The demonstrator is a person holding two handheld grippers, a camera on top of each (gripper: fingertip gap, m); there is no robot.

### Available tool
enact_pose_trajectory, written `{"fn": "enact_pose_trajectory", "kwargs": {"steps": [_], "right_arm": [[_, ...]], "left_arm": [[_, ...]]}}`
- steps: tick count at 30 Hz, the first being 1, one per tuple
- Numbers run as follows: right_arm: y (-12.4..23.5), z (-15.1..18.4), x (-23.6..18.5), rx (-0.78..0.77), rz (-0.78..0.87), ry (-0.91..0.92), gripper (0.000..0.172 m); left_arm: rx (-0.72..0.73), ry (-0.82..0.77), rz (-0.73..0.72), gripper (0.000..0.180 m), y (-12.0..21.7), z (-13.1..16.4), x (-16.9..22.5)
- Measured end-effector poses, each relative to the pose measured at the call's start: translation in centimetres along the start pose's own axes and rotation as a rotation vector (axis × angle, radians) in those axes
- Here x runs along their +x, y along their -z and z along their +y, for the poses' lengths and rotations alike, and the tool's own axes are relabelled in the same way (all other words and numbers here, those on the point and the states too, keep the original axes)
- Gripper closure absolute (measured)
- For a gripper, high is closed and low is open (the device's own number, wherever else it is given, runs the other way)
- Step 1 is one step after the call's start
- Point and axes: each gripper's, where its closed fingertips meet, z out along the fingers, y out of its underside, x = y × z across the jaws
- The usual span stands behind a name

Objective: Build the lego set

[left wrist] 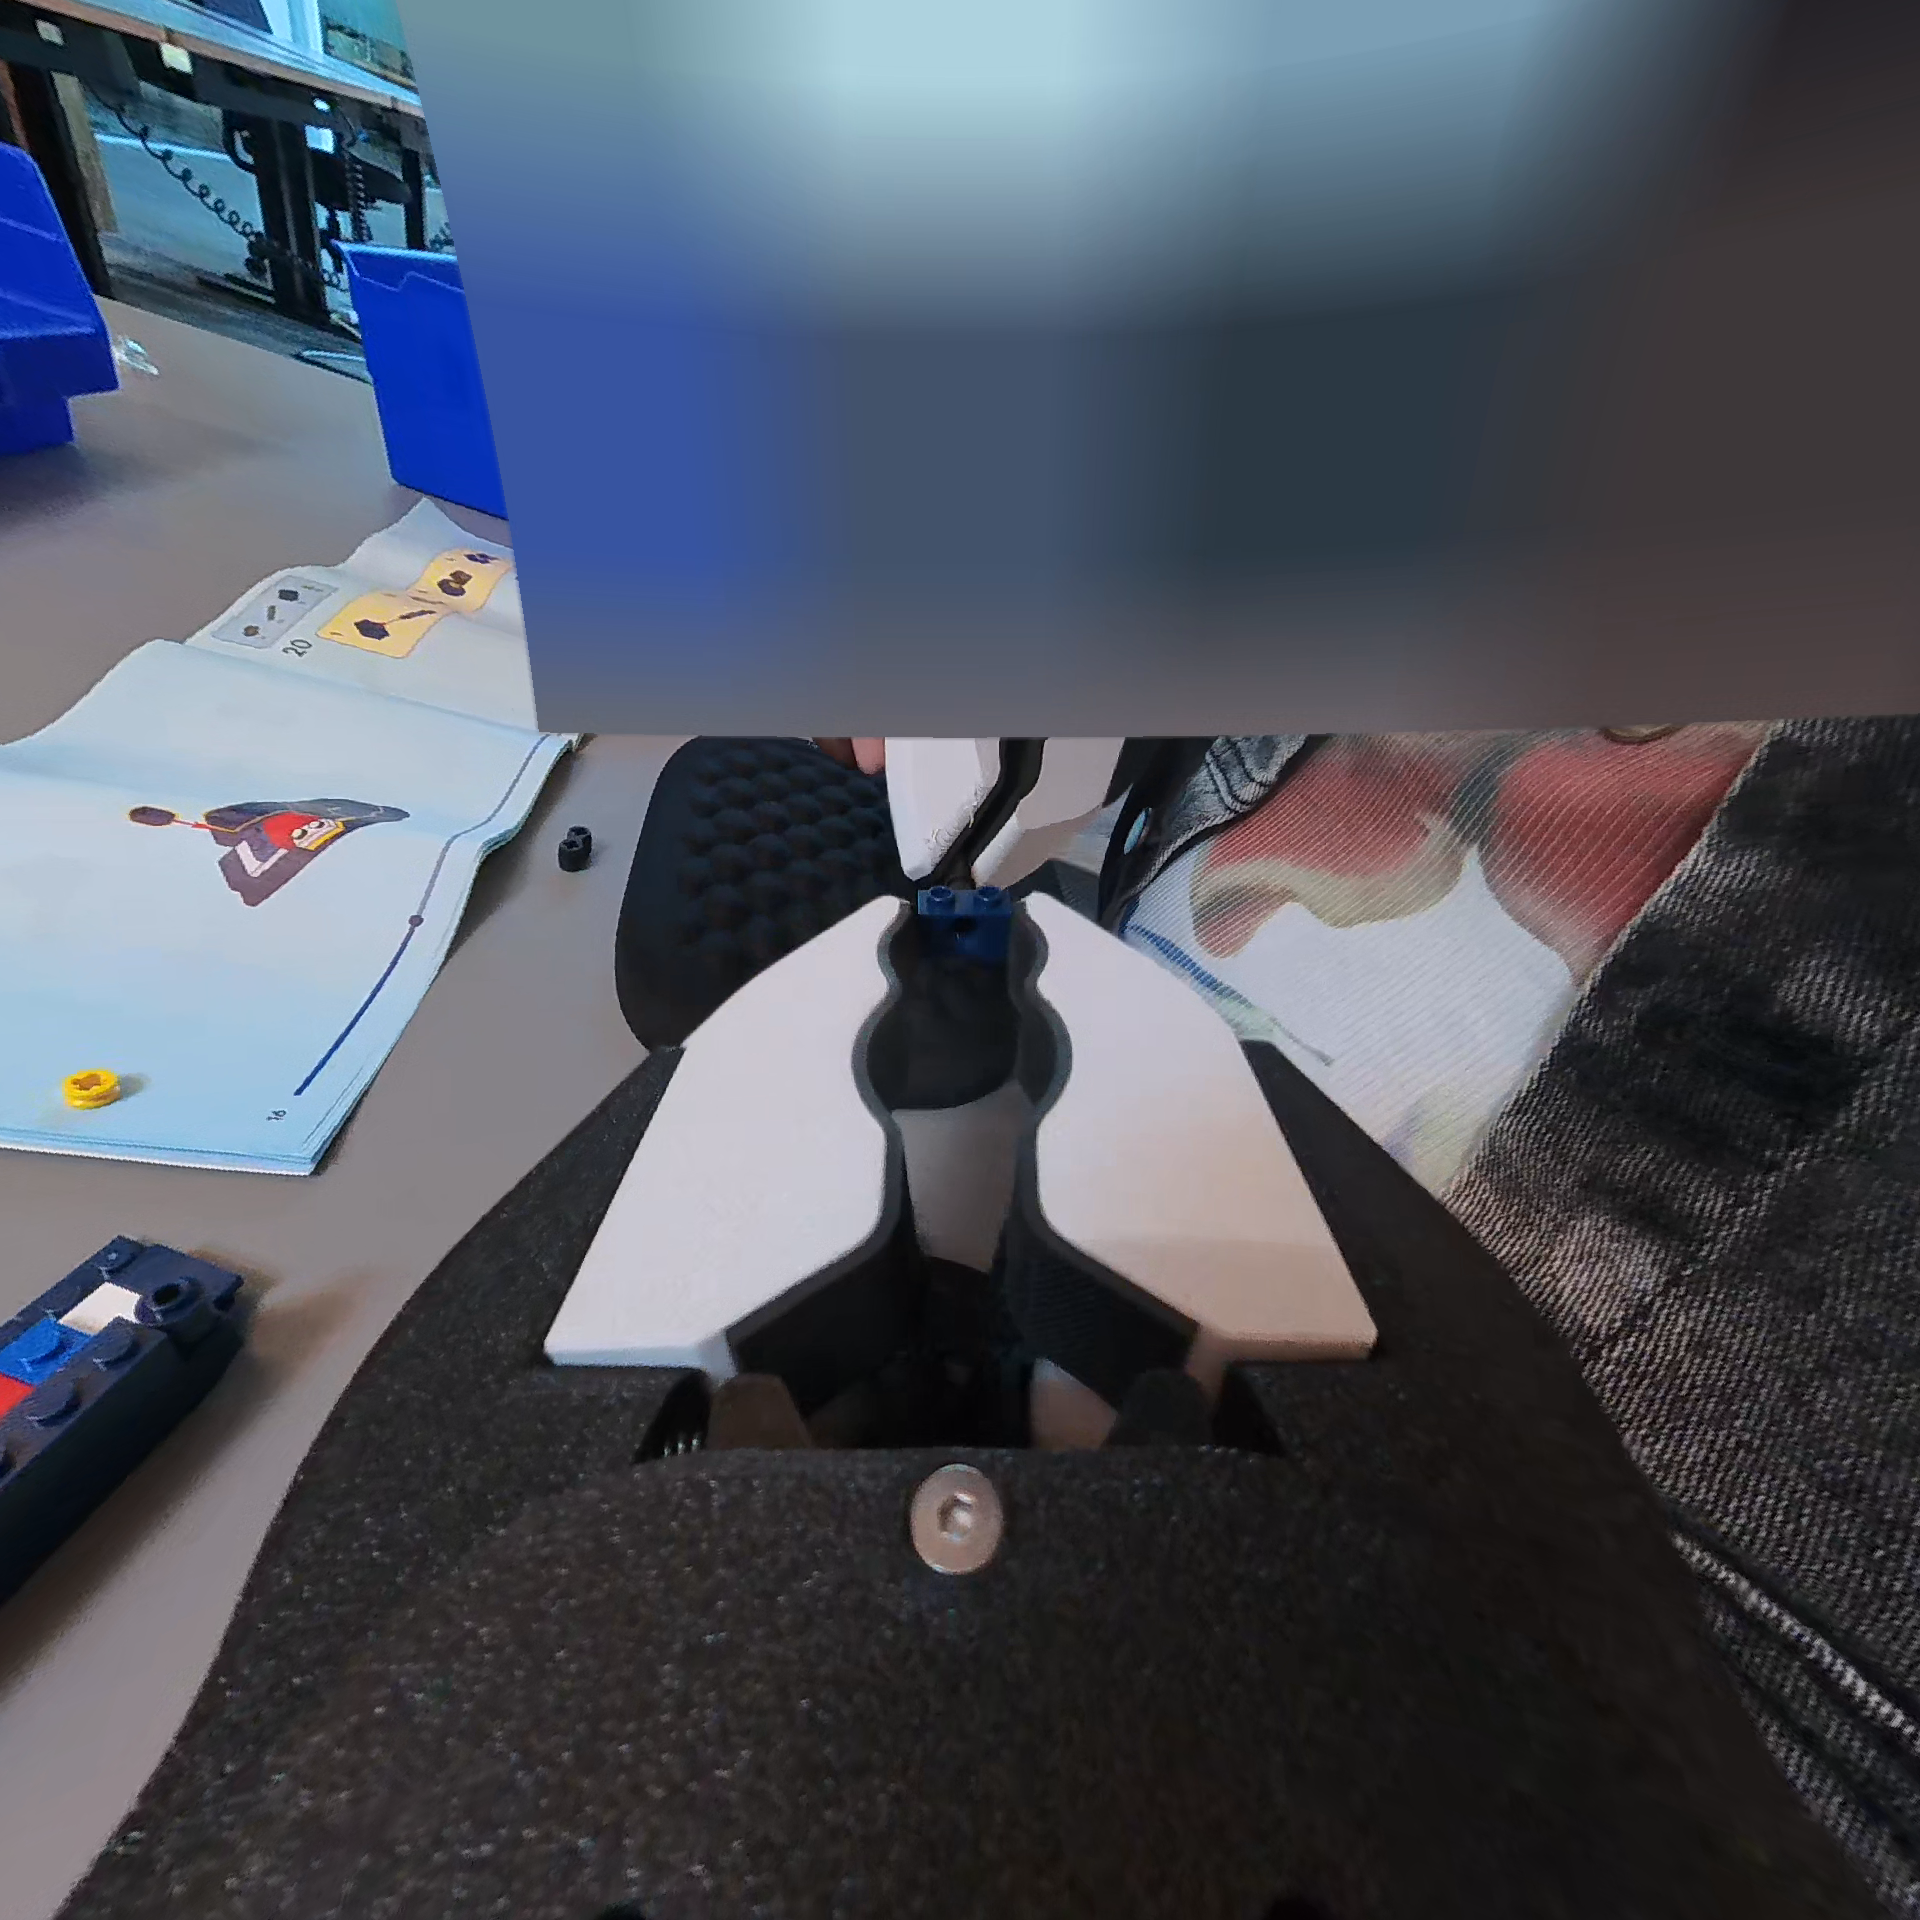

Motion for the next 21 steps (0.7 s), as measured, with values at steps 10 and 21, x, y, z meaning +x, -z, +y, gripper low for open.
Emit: {"fn": "enact_pose_trajectory", "kwargs": {"steps": [10, 21], "right_arm": [[-0.7, -0.5, 0.2, 0.065, 0.019, -0.04, 0.169], [1.6, -2.0, 4.9, 0.493, -0.011, -0.78, 0.169]], "left_arm": [[-0.042, 0.051, 0.007, 0.165, -0.4, 0.4, -0.4], [0.246, 0.018, -0.034, 0.164, 1.6, -3.6, -0.9]]}}
